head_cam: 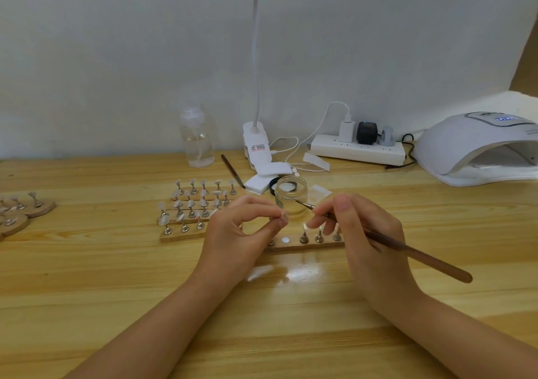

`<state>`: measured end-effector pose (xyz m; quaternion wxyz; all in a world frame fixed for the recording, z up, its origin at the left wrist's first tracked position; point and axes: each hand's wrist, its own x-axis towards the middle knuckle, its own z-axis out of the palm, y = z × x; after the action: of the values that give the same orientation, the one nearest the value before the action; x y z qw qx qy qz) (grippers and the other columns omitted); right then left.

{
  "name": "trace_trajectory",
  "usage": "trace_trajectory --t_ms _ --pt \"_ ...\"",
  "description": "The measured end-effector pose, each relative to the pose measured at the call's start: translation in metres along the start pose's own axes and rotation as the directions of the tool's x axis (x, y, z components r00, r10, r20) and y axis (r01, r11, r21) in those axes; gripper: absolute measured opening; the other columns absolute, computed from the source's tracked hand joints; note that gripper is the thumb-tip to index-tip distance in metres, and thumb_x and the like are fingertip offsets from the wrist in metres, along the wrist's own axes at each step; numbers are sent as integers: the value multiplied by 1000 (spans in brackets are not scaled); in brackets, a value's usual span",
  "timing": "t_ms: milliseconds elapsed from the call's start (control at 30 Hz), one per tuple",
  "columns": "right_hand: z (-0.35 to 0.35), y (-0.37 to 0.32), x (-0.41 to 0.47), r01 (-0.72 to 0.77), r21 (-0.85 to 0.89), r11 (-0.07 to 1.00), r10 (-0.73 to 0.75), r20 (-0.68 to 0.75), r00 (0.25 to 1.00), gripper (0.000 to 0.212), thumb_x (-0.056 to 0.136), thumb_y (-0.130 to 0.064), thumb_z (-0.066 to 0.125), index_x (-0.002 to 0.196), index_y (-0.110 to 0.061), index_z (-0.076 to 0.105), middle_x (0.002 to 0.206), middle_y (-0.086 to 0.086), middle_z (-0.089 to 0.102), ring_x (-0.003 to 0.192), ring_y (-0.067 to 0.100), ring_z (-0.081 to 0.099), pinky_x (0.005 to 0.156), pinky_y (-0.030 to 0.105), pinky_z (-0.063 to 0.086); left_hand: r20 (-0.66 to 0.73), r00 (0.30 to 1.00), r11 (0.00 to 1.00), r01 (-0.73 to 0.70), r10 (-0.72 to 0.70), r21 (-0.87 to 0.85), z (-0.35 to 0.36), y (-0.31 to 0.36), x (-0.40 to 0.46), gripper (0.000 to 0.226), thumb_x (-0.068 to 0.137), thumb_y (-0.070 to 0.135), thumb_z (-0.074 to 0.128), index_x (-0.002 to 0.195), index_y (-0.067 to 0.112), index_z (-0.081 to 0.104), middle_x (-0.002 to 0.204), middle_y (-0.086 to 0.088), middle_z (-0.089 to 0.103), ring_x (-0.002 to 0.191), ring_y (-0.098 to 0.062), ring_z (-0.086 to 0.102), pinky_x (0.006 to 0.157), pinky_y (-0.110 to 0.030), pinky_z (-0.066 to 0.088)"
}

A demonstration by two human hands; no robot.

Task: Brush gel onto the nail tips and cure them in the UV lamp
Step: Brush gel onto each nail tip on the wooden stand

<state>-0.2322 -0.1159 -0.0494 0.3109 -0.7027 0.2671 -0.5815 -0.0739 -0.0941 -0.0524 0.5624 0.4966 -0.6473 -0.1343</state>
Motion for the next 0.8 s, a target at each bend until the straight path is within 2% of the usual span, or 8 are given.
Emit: trace_trajectory --t_ms 133,300,433,600,733,800 --pt "2 0 -2 -3 -2 1000 3 24 1000 31 88 -38 37 76 -23 62 69 -5 67 63 2 60 59 9 43 -8 1000 999 25 -25 -28 -1 -2 1 6 66 29 68 70 33 66 77 13 68 82 3 62 80 -8 42" --pt "5 0 -2 55 -64 996 -50 77 996 29 89 -33 36 78 -23 61 70 -8 65 66 -1 60 62 7 42 1 999 999 32 -32 -31 -1 -2 0 7 67 28 69 72 31 68 77 11 69 76 0 63 76 -12 46" --pt "5 2 -5 73 -33 997 -70 109 992 36 90 -31 36 73 -15 65 62 1 65 61 2 61 60 13 46 -14 1000 1000 26 -26 -17 -1 -3 0 7 67 24 70 72 28 69 73 8 68 74 -2 62 75 -18 49" --pt "5 1 -3 110 -130 985 -97 105 990 31 90 -31 35 77 -21 62 70 -6 65 67 -2 57 64 10 42 -27 999 999 34 -34 4 -2 -4 0 18 69 13 74 72 30 69 73 6 68 74 -3 62 75 -19 49" --pt "5 2 -5 76 -60 995 -69 111 991 35 89 -32 36 73 -17 64 62 -2 65 62 -1 60 61 12 44 -32 999 999 32 -31 22 -1 -3 0 21 69 7 75 71 27 69 72 8 66 73 -2 61 75 -15 46" --pt "5 1 -5 104 -107 989 -93 97 991 32 90 -31 36 75 -20 63 67 -7 65 65 -3 58 63 10 42 -30 999 999 35 -34 34 -1 -2 0 21 69 7 75 71 26 68 73 8 66 73 -2 61 75 -14 46"
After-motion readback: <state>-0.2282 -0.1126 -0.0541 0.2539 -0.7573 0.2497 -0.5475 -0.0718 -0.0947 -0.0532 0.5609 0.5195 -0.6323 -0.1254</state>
